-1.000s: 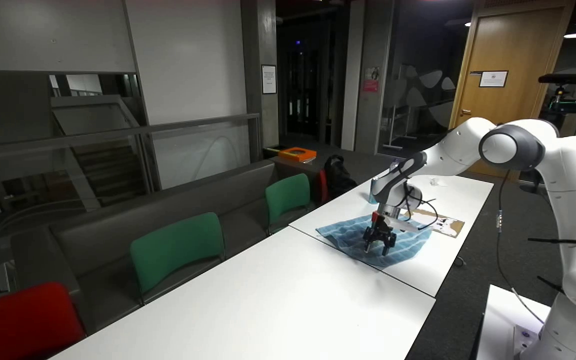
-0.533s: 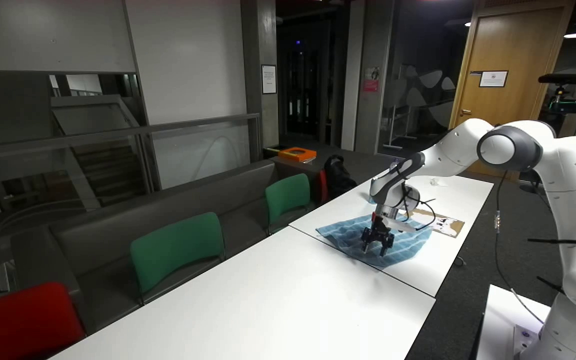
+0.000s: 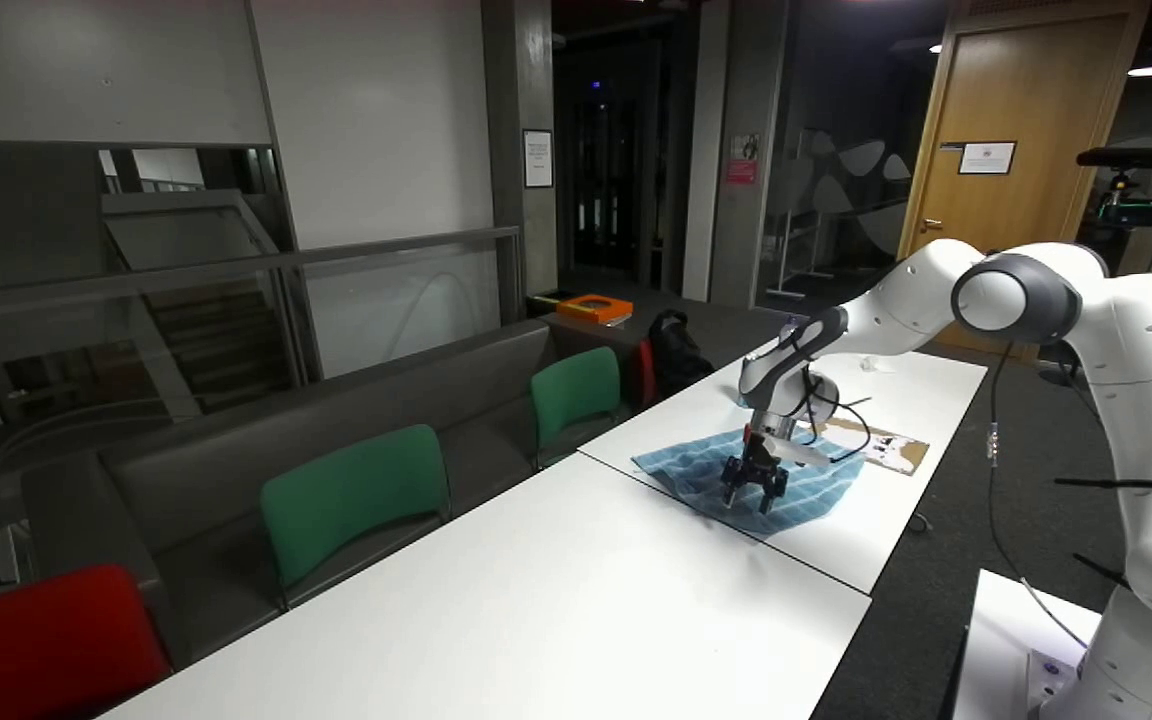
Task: Fold the towel around the blocks
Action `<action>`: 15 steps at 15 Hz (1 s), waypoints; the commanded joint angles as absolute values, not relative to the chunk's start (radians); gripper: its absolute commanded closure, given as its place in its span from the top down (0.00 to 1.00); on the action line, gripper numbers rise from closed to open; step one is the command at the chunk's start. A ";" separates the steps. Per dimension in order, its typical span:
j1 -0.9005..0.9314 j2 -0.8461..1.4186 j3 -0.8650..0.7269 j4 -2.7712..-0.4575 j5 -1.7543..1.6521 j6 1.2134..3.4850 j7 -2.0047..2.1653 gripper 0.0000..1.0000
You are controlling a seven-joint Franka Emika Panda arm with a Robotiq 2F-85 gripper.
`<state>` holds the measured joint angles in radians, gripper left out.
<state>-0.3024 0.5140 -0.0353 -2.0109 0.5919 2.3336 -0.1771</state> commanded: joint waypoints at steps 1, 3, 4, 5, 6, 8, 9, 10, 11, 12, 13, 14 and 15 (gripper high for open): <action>-0.310 0.521 -0.032 -1.999 0.630 2.381 -0.173 1.00; -0.320 0.526 -0.029 -1.999 0.654 2.409 -0.185 1.00; -0.325 0.530 -0.028 -1.999 0.667 2.421 -0.192 1.00; -0.328 0.535 -0.028 -1.996 0.682 2.433 -0.193 1.00; -0.334 0.542 -0.027 -1.992 0.696 2.436 -0.197 1.00; -0.345 0.559 -0.027 -1.984 0.721 2.433 -0.202 1.00; -0.350 0.569 -0.027 -1.980 0.735 2.433 -0.207 1.00; -0.355 0.576 -0.027 -1.977 0.745 2.429 -0.209 1.00; -0.357 0.584 -0.027 -1.973 0.753 2.428 -0.210 1.00; -0.359 0.592 -0.028 -1.969 0.760 2.425 -0.209 1.00; -0.360 0.599 -0.028 -1.964 0.766 2.422 -0.209 1.00; -0.363 0.604 -0.027 -1.960 0.773 2.420 -0.212 1.00; -0.363 0.609 -0.026 -1.957 0.777 2.419 -0.214 1.00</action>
<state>-0.3450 0.5953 -0.0373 -1.9772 0.7393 2.4191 -0.1831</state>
